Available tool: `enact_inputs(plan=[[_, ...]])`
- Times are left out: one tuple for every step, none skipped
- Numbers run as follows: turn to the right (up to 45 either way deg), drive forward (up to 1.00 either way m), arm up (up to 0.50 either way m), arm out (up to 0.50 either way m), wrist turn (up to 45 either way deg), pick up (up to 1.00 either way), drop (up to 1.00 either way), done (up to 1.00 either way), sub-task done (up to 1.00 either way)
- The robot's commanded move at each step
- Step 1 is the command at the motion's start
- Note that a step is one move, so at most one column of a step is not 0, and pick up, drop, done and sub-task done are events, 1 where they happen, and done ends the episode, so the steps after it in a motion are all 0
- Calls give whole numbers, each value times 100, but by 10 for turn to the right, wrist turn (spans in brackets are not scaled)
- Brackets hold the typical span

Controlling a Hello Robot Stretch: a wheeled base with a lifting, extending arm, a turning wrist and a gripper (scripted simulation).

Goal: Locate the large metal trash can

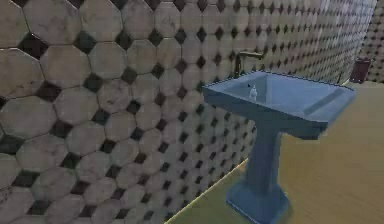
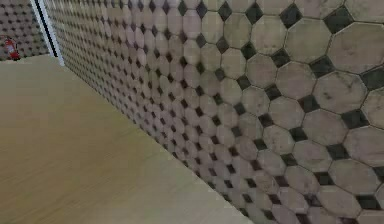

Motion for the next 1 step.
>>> enact_inputs(plan=[[450, 0, 0, 0, 0, 0, 0, 0, 0]])
